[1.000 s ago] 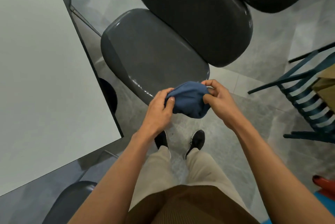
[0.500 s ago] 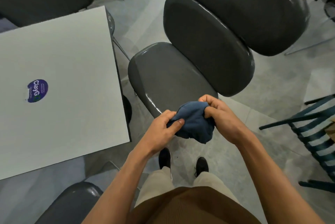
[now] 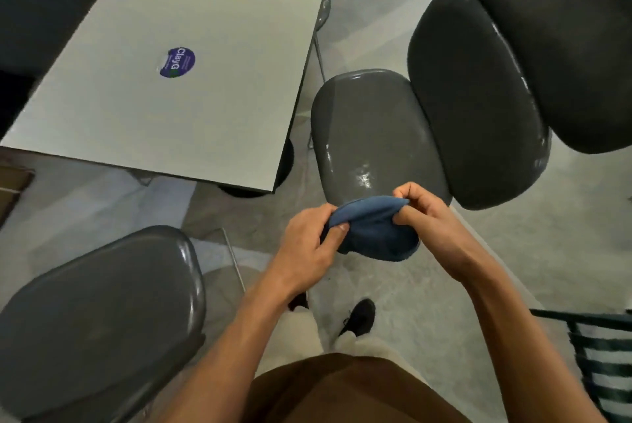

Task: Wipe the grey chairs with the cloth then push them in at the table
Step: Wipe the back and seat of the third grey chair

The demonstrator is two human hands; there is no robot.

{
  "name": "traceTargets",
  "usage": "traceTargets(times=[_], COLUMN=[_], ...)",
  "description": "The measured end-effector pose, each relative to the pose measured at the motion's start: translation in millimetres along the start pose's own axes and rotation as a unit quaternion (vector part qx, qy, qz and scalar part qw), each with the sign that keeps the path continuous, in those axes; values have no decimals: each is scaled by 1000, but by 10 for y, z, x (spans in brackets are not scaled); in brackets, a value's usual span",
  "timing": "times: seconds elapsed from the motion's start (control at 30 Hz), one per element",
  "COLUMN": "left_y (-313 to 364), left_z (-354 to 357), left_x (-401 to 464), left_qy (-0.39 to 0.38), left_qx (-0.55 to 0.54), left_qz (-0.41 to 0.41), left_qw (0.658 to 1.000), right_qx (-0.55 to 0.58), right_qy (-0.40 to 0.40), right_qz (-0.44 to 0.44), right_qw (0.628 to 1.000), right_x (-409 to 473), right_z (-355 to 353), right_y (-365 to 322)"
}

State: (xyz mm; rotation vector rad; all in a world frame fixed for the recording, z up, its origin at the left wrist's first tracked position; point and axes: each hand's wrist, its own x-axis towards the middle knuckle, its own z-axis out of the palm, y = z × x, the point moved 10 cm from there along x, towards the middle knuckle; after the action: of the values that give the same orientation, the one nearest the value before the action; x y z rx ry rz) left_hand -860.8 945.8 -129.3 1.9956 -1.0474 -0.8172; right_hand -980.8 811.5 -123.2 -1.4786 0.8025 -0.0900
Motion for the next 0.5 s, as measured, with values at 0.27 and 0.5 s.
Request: traceTargets(times=[0.27, 0.5], left_y=[-321, -631], left_z=[-619, -995], left_x=[-774, -1521], left_qy=[144, 212], left_qx=[17, 28], left_qz=[-20, -62], left_qw=[989, 975], right_qx=[-30, -53], right_qy=[-107, -160], right_qz=[10, -13], right_qw=[994, 986], right_x=[-79, -237], right_z=[971, 1718], right_y=[-115, -199])
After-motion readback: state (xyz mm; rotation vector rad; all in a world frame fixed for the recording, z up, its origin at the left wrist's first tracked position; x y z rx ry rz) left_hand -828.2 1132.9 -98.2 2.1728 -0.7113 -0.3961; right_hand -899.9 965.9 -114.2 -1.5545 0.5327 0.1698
